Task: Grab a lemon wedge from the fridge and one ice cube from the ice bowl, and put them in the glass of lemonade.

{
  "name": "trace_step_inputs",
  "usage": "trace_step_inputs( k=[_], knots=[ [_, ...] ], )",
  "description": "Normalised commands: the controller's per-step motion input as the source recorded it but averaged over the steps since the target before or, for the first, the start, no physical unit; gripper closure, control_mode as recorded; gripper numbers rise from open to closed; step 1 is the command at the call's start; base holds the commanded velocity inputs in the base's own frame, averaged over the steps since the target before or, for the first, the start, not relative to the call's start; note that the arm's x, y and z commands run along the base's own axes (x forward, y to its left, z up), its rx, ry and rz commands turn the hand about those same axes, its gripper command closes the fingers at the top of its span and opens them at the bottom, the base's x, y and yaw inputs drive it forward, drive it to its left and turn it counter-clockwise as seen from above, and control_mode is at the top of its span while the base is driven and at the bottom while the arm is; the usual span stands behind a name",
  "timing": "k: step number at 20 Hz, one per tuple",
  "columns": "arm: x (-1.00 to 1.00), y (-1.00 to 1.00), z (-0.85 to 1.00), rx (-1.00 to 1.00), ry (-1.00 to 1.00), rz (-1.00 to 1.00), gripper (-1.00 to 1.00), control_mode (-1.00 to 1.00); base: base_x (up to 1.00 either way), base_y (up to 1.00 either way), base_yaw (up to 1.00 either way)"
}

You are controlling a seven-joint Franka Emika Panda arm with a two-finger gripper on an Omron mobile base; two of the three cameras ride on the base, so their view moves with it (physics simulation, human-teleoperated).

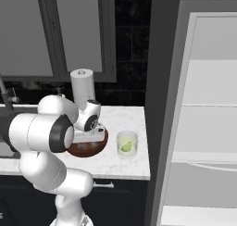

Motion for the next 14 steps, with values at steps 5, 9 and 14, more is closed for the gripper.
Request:
trace_step_inputs(
  k=[5,9,14],
  knots=[
    [-0.30,0.00,-0.23,0.02,0.16,0.01,1.00,-1.00,0.00,0.00,0.00],
    [-0.30,0.00,-0.22,0.00,0.20,0.02,1.00,-1.00,0.00,0.00,0.00],
    [-0.33,0.00,-0.28,0.00,0.18,0.00,1.00,-1.00,0.00,0.00,0.00]
  ],
)
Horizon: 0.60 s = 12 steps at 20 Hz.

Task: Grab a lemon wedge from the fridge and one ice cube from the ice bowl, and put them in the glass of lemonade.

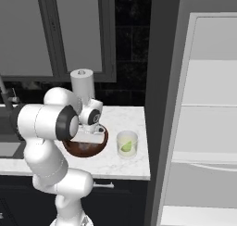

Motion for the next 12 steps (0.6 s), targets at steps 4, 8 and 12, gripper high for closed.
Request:
trace_step_inputs(
  k=[4,8,12],
  knots=[
    [-0.17,0.00,-0.02,0.00,0.03,0.00,1.00,-1.00,0.00,0.00,0.00],
    [0.00,0.00,0.74,0.00,0.00,0.00,1.00,-1.00,0.00,0.00,0.00],
    [-0.18,0.00,1.00,0.00,0.00,0.01,1.00,-1.00,0.00,0.00,0.00]
  ],
)
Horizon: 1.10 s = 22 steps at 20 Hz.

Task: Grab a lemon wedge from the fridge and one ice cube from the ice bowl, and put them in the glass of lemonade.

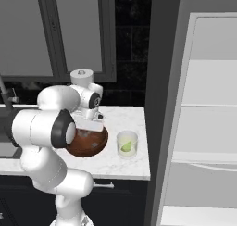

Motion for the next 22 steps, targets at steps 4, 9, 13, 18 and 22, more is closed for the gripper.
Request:
trace_step_inputs(
  k=[4,9,13,18,22],
  knots=[
    [-0.21,-0.22,1.00,0.00,-0.01,0.00,1.00,-1.00,0.00,0.00,0.00],
    [-0.04,-0.77,0.67,-0.03,-0.01,0.00,1.00,-1.00,0.00,0.00,0.00],
    [0.11,-0.79,0.29,-0.10,-0.02,-0.01,1.00,-1.00,0.00,0.00,0.00],
    [0.25,-0.74,0.10,-0.11,-0.04,-0.01,1.00,-1.00,0.00,0.00,0.00],
    [0.13,-0.48,-0.24,-0.02,-0.08,0.00,1.00,-1.00,0.00,0.00,0.00]
  ],
)
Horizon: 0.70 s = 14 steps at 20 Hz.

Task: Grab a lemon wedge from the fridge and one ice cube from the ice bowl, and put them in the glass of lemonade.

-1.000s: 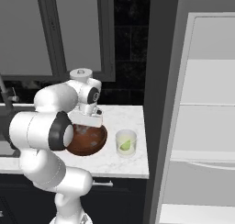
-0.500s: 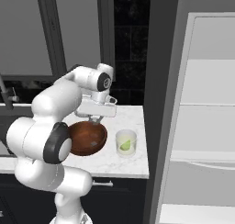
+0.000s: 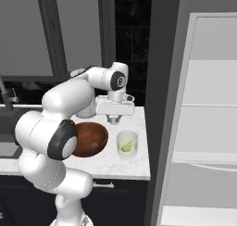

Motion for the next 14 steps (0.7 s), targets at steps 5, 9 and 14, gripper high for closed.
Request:
trace_step_inputs(
  k=[5,9,14],
  knots=[
    [0.14,-0.29,-0.49,0.00,-0.09,0.01,1.00,-1.00,0.00,0.00,0.00],
    [0.36,-0.19,-0.29,0.00,-0.18,0.05,1.00,-1.00,0.00,0.00,0.00],
    [0.33,-0.08,-0.06,0.00,-0.11,0.05,1.00,-1.00,0.00,0.00,0.00]
  ],
)
